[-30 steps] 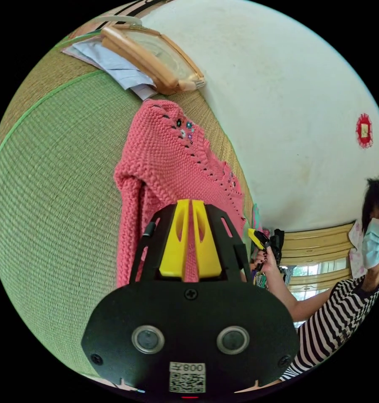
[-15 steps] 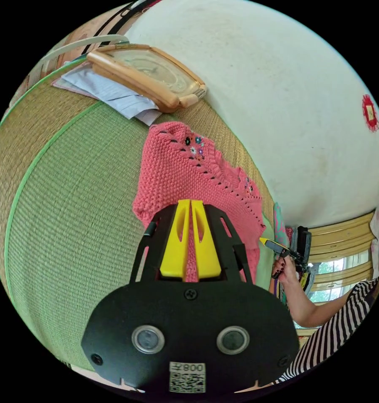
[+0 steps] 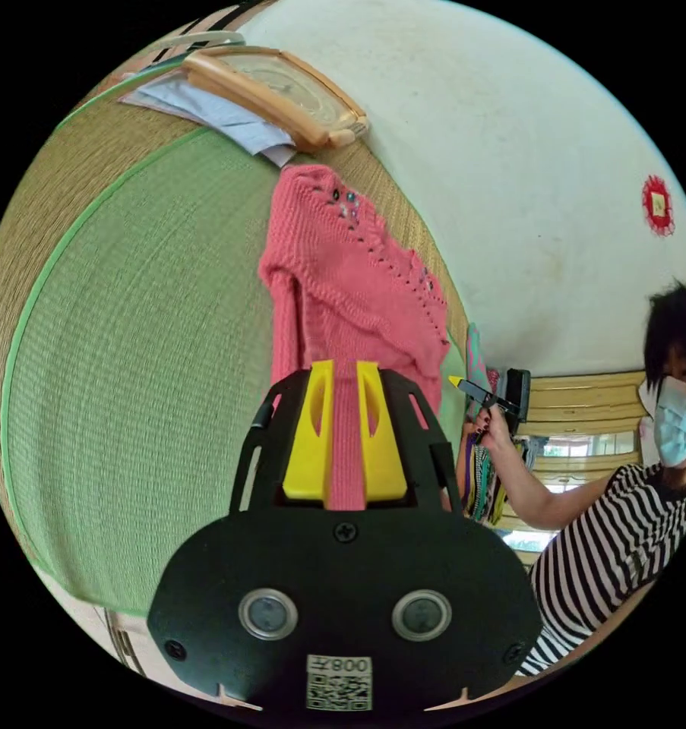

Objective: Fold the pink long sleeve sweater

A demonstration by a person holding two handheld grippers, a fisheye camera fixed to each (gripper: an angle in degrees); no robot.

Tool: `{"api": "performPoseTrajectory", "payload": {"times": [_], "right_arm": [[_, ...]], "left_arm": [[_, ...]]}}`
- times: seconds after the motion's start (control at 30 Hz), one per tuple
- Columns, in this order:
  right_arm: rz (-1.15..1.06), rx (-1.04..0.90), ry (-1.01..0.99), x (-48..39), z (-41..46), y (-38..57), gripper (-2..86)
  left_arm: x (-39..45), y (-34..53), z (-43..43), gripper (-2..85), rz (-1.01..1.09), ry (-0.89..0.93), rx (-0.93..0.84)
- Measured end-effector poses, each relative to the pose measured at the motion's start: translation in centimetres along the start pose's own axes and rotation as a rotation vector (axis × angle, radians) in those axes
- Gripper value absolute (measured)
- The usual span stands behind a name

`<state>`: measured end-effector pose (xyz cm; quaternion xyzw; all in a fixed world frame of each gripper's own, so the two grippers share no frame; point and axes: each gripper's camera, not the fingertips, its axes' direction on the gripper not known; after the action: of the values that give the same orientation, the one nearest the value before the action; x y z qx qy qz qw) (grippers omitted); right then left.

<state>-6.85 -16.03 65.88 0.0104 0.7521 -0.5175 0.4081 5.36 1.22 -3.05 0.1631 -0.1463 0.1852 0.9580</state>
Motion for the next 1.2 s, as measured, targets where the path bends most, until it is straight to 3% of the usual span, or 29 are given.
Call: {"api": "performPoseTrajectory", "payload": {"times": [0.17, 0.3, 0.47, 0.73, 1.0, 1.2], "right_arm": [[0.121, -0.229, -0.087, 2.1, 1.7, 9.6, 1.8], [0.266, -0.314, -0.152, 4.2, 2.5, 14.9, 4.3], [0.304, -0.412, -0.126, 5.2, 4.2, 17.9, 6.9], [0.266, -0.451, -0.068, 5.9, 6.2, 17.7, 7.5], [0.366, -0.416, -0.144, 8.9, 6.4, 18.7, 4.4], [0.323, -0.491, -0.201, 9.0, 6.5, 19.3, 2.0]], "left_arm": [[-3.1, 9.6, -1.7, 10.0, -0.224, -0.064, -0.194], [-4.6, 15.2, -2.4, 11.2, -0.38, -0.009, -0.238], [-5.1, 17.4, -1.1, 11.7, -0.386, -0.001, -0.348], [-4.5, 18.3, -1.7, 10.7, -0.356, 0.016, -0.368], [-3.9, 18.4, -0.9, 5.9, -0.328, -0.038, -0.433], [-3.2, 19.3, -2.6, 4.6, -0.329, -0.033, -0.461]]}}
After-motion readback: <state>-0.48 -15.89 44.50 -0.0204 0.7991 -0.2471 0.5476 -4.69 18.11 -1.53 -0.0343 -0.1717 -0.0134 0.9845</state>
